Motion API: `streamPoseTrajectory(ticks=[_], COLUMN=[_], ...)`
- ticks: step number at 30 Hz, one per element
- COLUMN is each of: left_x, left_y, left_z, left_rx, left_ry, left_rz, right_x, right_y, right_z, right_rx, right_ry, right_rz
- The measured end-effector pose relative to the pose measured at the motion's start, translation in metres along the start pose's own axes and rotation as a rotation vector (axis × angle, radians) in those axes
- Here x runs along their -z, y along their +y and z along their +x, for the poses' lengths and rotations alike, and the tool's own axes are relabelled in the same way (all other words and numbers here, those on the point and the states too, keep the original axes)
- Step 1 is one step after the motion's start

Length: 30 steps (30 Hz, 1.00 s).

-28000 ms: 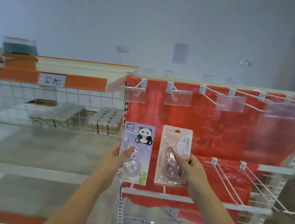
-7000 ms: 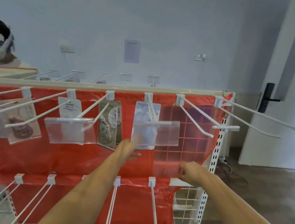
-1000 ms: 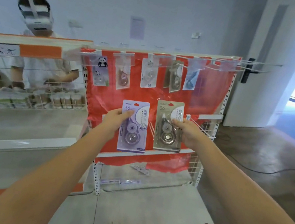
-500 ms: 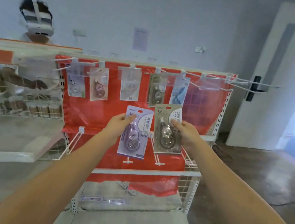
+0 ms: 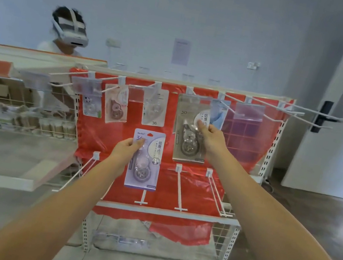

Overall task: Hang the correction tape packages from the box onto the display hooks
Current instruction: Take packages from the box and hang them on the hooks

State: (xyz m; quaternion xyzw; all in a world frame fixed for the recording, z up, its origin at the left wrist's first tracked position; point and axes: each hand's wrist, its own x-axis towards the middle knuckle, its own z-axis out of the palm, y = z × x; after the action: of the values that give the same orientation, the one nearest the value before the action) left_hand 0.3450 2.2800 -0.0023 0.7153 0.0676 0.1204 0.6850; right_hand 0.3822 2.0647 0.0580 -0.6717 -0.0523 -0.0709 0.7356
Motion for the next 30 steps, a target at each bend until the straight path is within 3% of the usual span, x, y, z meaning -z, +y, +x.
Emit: streamPoseTrajectory(ticks=[10,17,26,30], left_x=[0.02,0.039,0.041,0.035], left_y=[0.006,-0.005,-0.023,-0.029], left_z=[0.025,0.056,0.079,0.088], left_rx=[-0.004,0.069,0.074,0.1], left_ry=[-0.022,0.051,-0.029,-0.047], left_rz=[-0.002,-0.014,-0.014,0.017], right_x=[-0.015,-0.027,-0.039,-0.017], right_y=[0.007,0.021,0.037,0.093], right_z=[0.046,0.099,0.177,0.262], right_rx=[-0.035,-0.073,-0.149,-0.073], right_ry=[0.107,0.158,0.233,0.17], right_rz=[-0.169,-0.281,-0.152,-0.18])
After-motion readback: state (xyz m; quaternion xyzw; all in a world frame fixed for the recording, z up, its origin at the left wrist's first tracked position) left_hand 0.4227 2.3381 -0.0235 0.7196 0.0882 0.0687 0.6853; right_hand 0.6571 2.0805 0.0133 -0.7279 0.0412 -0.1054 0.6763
